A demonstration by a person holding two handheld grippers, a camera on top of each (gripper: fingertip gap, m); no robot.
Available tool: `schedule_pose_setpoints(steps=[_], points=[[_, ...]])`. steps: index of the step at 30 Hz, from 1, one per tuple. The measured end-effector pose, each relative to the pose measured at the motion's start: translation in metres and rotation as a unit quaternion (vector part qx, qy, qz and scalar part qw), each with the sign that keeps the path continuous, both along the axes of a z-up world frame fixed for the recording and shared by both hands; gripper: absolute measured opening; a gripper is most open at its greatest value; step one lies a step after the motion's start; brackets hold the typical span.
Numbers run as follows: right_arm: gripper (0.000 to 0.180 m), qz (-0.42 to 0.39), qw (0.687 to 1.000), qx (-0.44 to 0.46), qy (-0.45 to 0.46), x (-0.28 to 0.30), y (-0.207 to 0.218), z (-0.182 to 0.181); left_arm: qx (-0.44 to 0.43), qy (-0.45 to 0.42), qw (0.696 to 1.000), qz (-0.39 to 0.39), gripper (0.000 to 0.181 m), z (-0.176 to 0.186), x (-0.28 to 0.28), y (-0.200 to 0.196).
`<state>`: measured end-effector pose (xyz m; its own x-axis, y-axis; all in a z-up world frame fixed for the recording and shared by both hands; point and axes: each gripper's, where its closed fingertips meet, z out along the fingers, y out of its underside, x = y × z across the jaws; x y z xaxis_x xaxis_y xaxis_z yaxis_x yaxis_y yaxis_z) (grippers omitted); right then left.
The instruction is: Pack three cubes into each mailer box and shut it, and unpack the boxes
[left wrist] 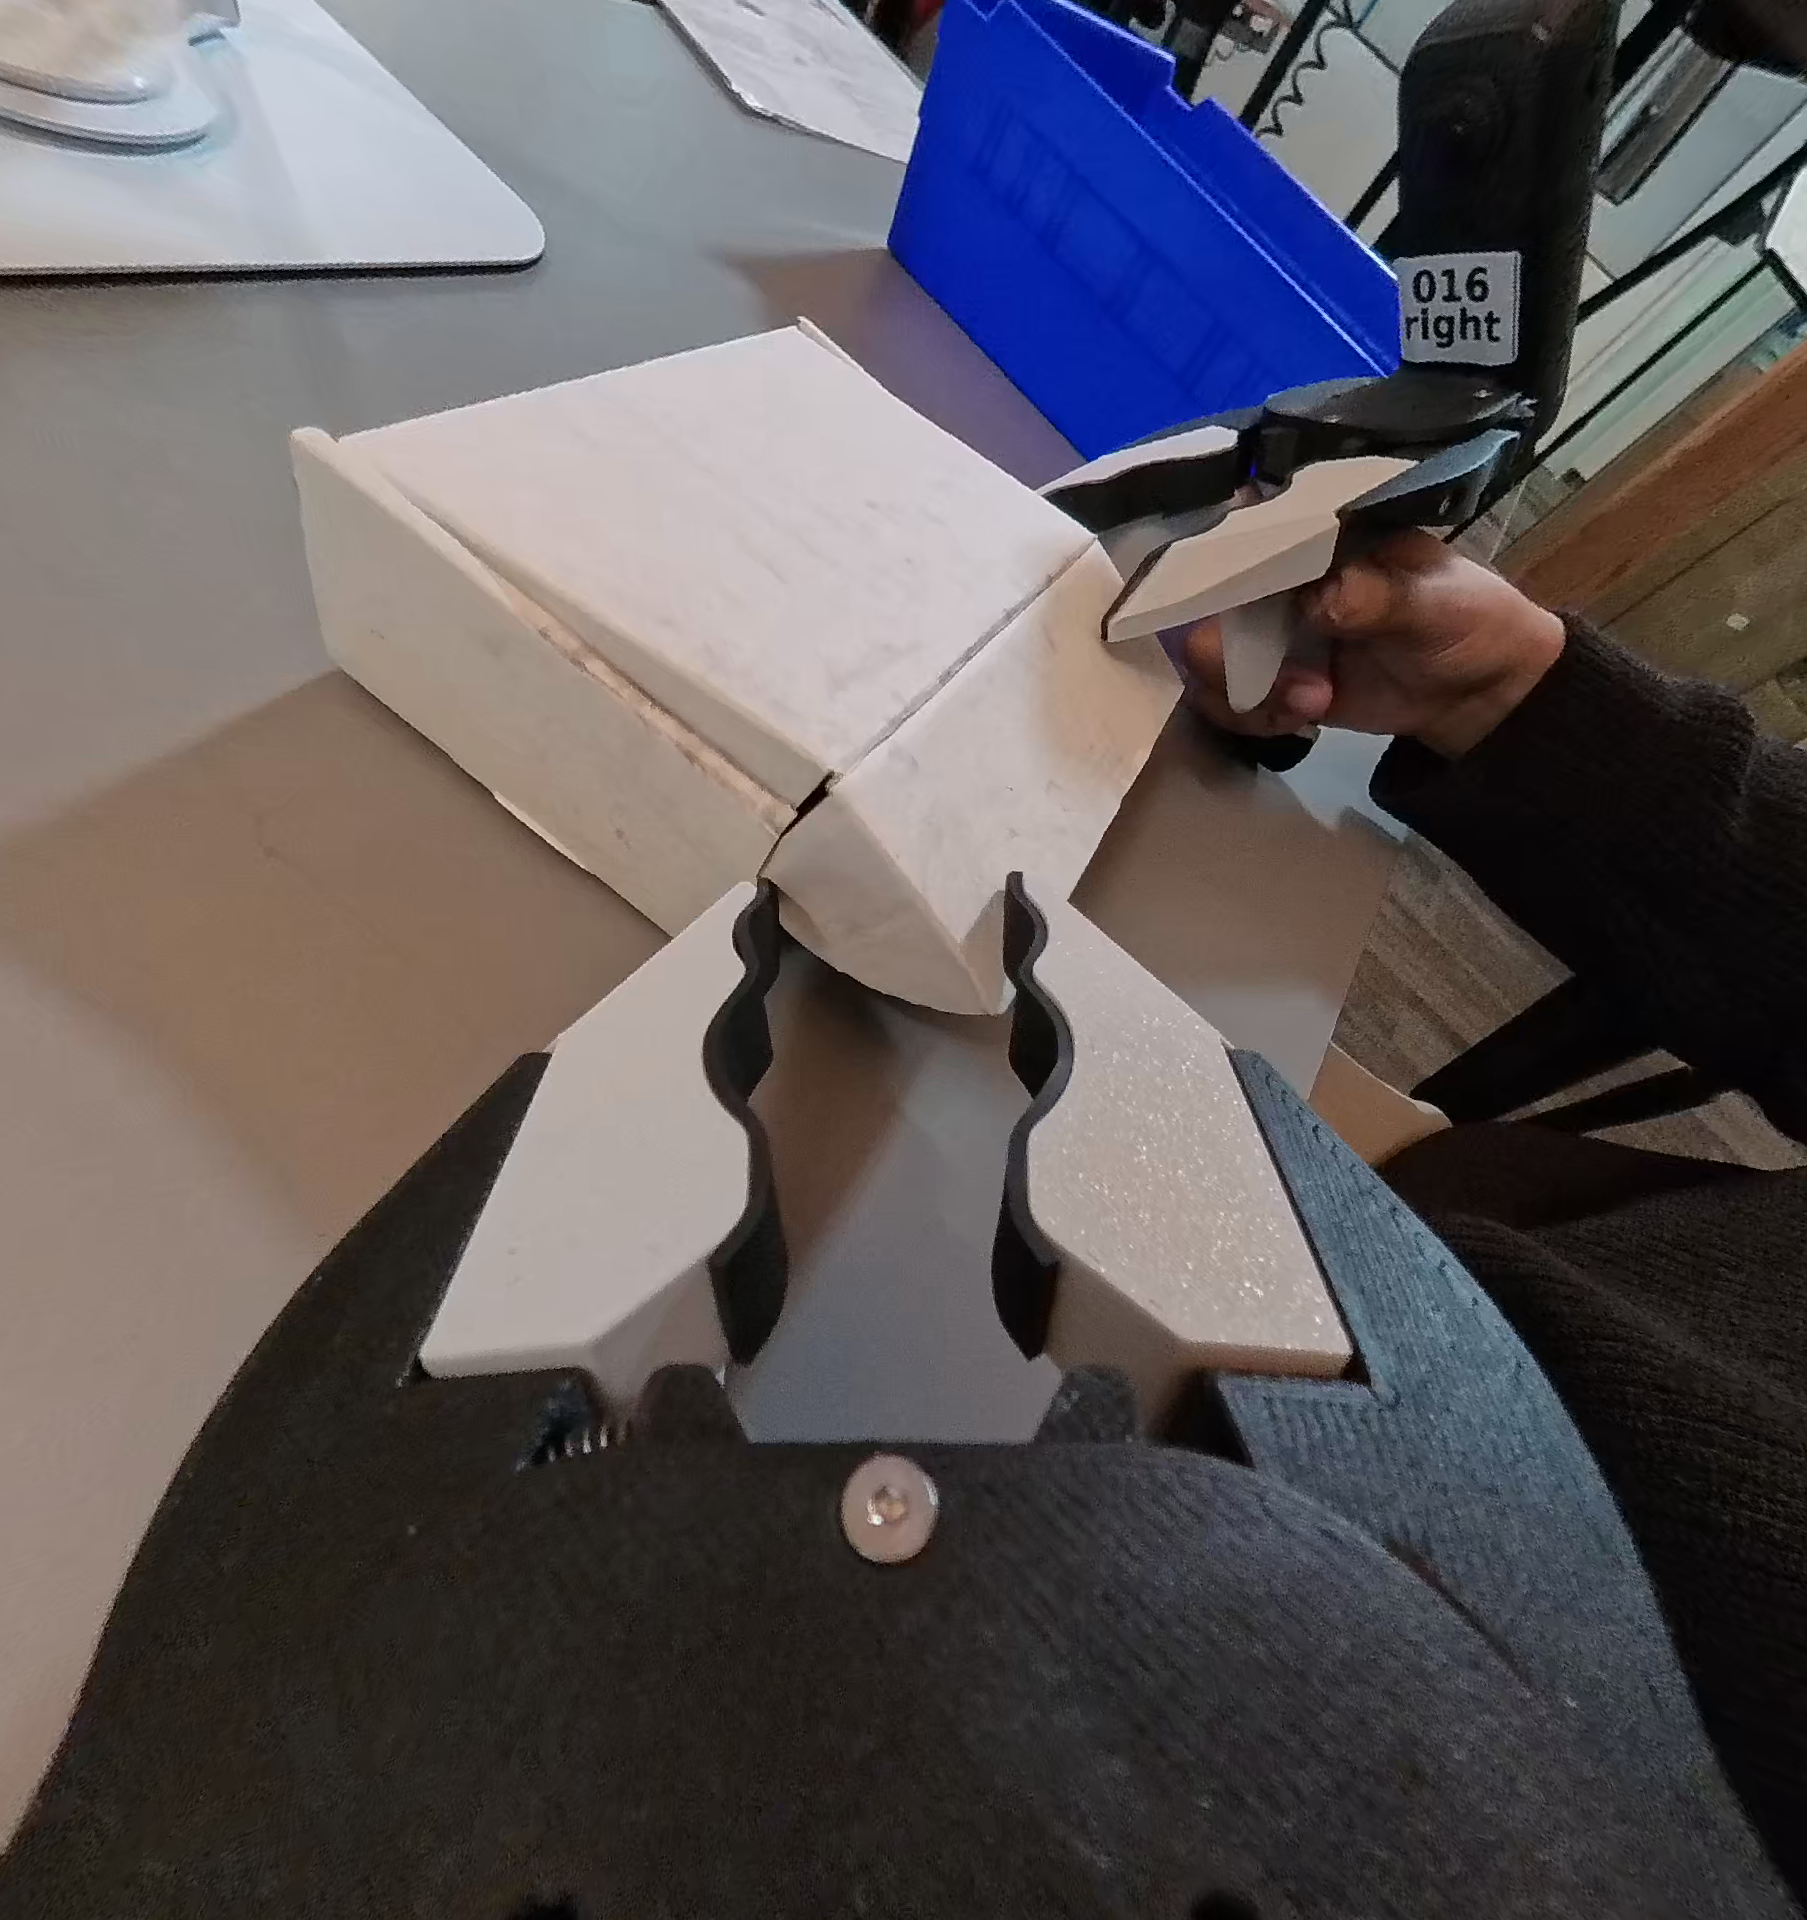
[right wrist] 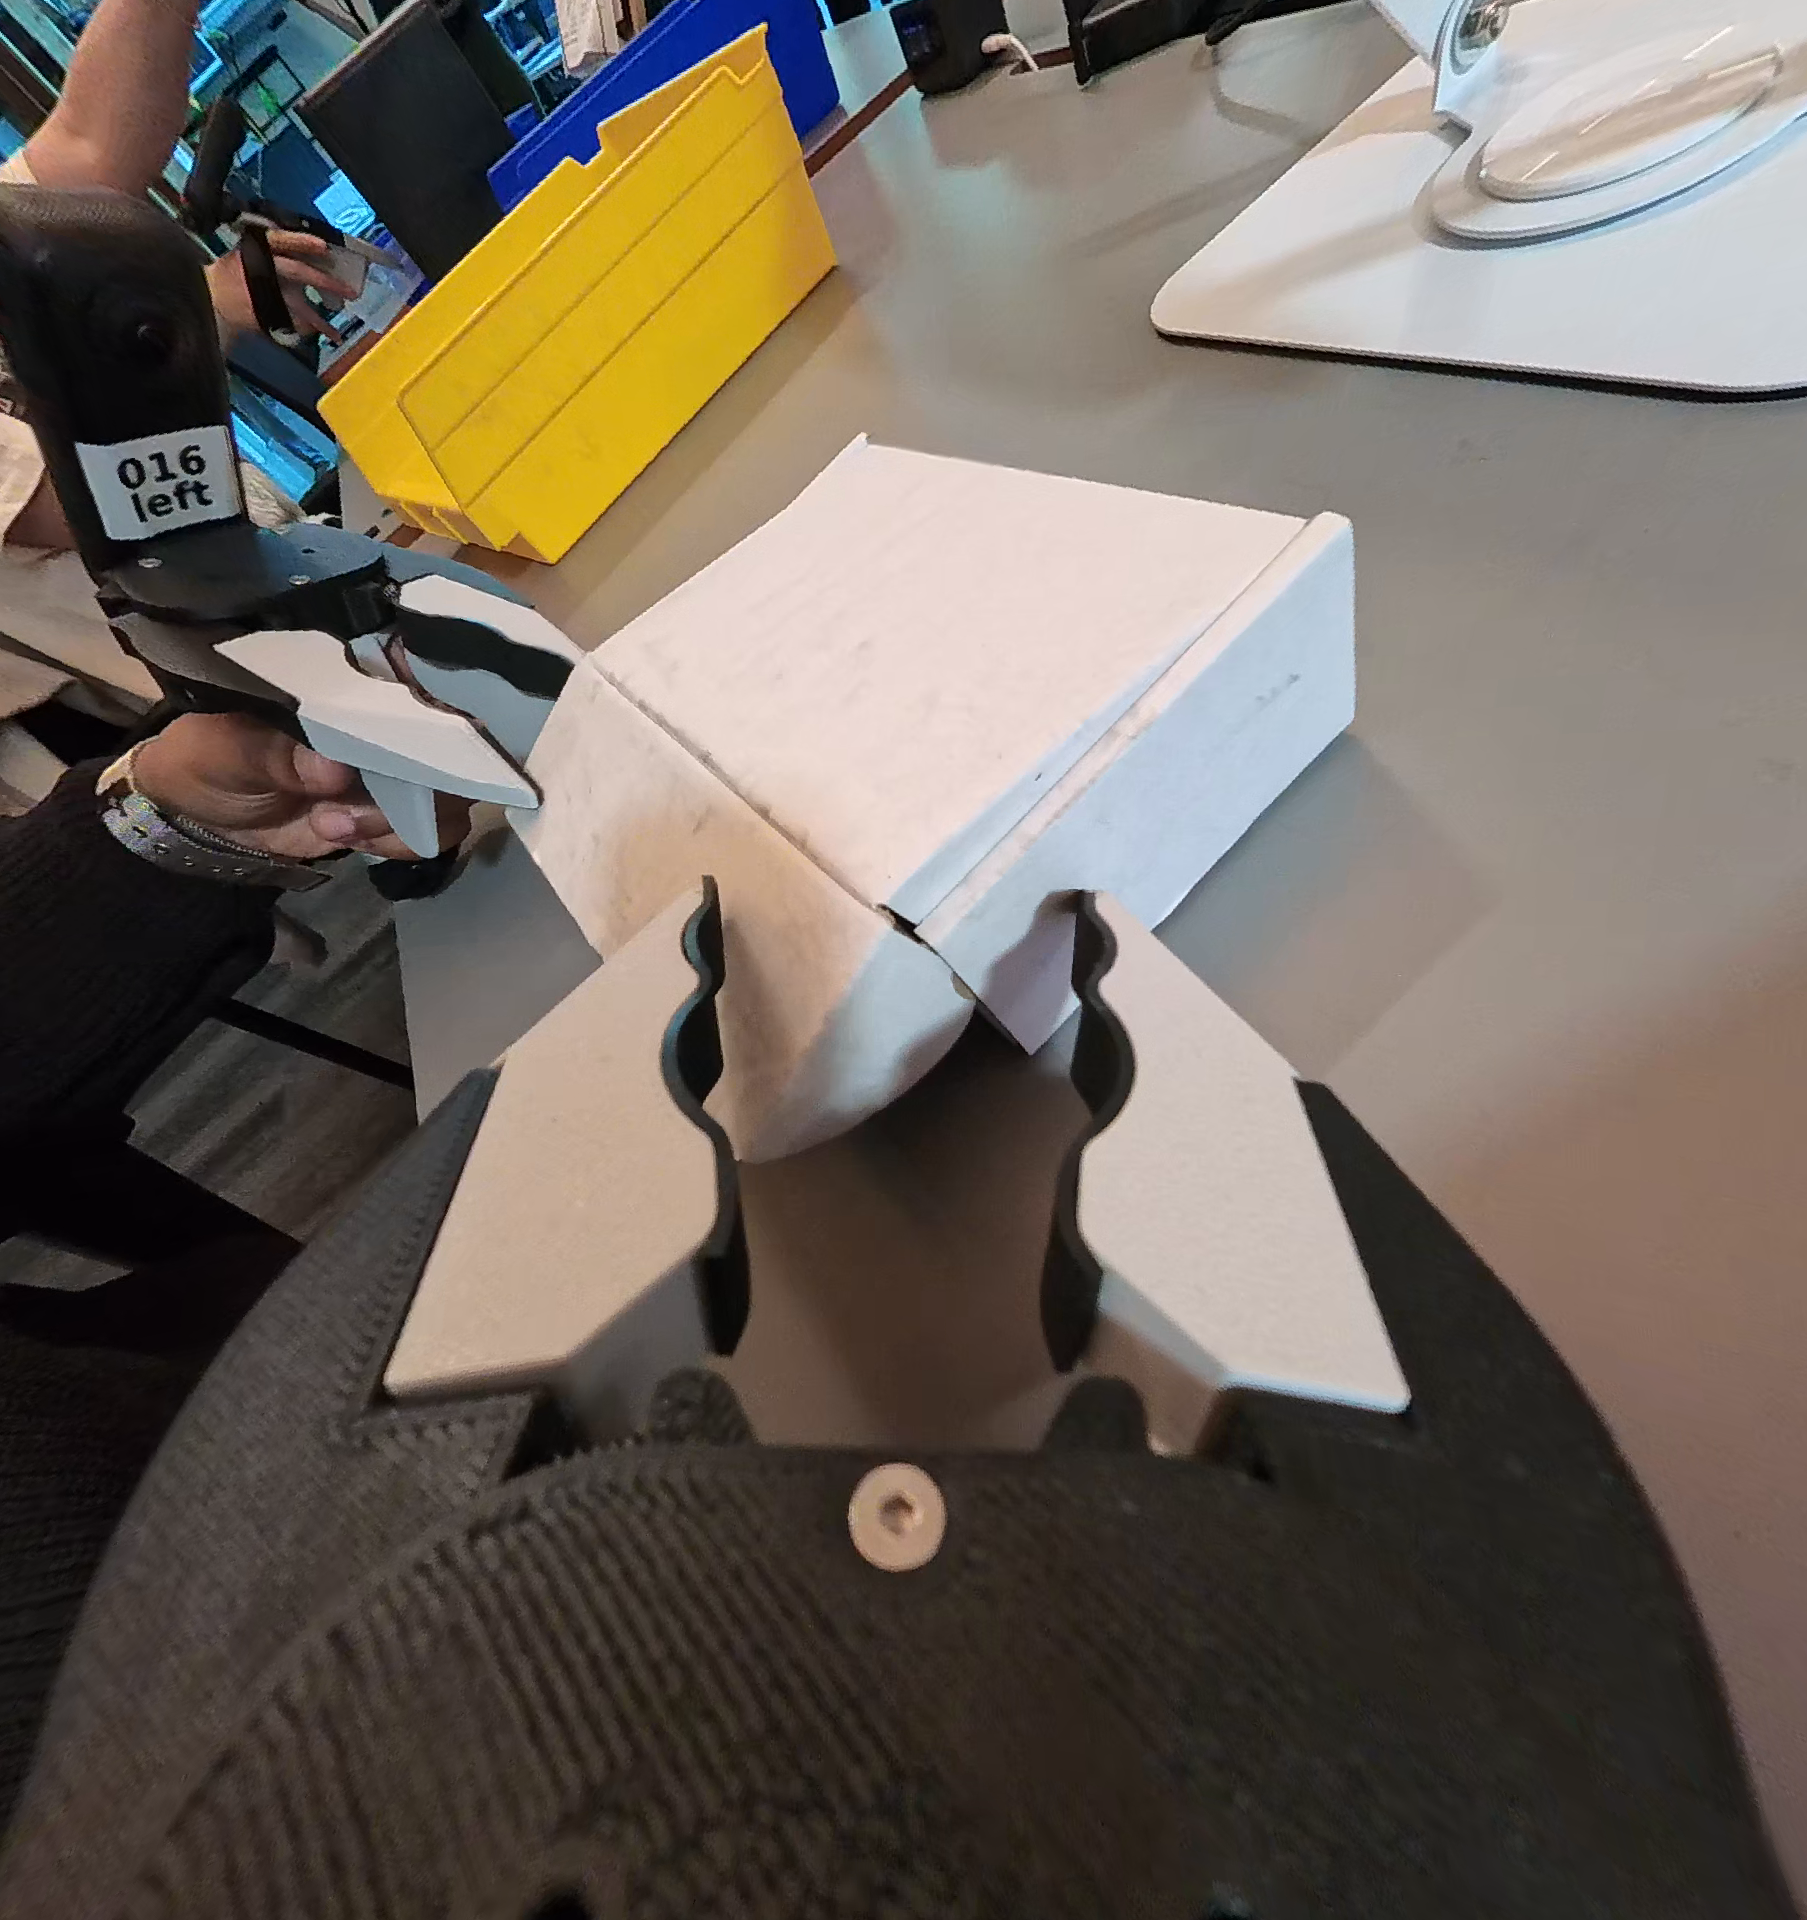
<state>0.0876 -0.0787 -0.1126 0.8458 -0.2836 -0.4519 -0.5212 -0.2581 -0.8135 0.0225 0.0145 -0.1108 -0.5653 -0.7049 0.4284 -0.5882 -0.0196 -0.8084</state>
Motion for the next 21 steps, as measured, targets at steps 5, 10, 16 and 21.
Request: schedule_pose_setpoints(steps=[5, 10, 16, 21], points=[[0.066, -0.002, 1.0, 0.001, 0.002, 0.0007, -0.0003, 0.0, 0.003, 0.002, 1.0, 0.003, 0.04, -0.0007, 0.0, -0.0003], [0.065, -0.005, 1.0, 0.002, 0.004, 0.0018, -0.0008, -0.0001, 0.006, 0.0, 1.0, 0.012, 0.04, -0.0016, 0.0018, -0.0001], [0.063, -0.009, 1.0, 0.0, 0.003, 0.0026, -0.0012, -0.0003, -0.006, 0.009, 1.0, 0.013, 0.04, -0.0035, 0.0015, -0.0002], [0.063, -0.009, 1.0, -0.002, 0.001, 0.0026, -0.0011, -0.0006, -0.006, 0.009, 1.0, 0.014, 0.04, -0.0038, 0.002, 0.0]])
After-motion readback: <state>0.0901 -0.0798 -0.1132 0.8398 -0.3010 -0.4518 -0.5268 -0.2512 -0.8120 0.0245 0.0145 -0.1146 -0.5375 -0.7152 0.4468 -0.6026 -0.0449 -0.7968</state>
